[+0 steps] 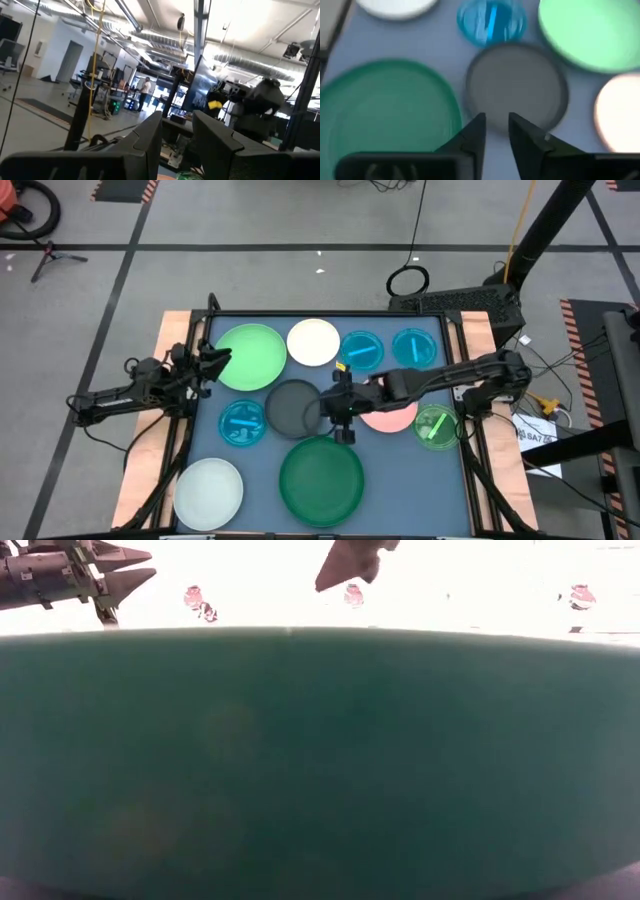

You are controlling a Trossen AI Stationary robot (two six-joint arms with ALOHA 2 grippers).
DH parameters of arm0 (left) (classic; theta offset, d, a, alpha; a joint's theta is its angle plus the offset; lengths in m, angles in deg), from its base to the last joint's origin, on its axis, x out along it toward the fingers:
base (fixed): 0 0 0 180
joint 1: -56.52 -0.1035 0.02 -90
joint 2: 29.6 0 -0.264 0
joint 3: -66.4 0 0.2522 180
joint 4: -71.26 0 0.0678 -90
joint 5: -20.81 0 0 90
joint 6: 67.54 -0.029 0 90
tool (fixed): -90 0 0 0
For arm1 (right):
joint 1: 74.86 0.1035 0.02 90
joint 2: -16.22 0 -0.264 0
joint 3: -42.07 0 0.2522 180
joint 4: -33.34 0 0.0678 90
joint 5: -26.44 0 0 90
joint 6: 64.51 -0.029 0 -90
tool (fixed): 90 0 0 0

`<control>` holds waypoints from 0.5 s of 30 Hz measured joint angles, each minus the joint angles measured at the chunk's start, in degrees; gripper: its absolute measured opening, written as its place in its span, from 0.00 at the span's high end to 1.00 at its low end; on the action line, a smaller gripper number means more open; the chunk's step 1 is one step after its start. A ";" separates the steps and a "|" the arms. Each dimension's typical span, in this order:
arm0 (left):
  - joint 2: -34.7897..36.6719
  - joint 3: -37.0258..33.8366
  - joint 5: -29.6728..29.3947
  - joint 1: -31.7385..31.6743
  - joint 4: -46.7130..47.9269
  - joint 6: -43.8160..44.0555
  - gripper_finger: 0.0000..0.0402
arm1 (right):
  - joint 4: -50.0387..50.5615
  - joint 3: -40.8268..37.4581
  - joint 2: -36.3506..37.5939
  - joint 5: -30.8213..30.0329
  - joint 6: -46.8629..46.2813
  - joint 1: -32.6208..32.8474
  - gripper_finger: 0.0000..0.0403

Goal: Stack plastic plates
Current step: Stack the dark green plate on top of the green plate

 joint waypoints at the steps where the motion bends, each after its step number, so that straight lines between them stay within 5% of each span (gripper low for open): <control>1: 0.02 0.00 0.00 0.00 0.49 0.15 0.71 | 0.76 0.00 -0.56 0.13 -0.89 0.05 0.75; 8: 0.01 -0.02 0.06 0.01 4.16 2.51 0.71 | 6.83 0.00 -5.80 0.28 -7.85 0.84 0.54; 15: 0.00 -0.02 0.08 0.01 5.18 2.80 0.71 | 11.00 -0.07 -13.10 0.30 -21.72 2.10 0.47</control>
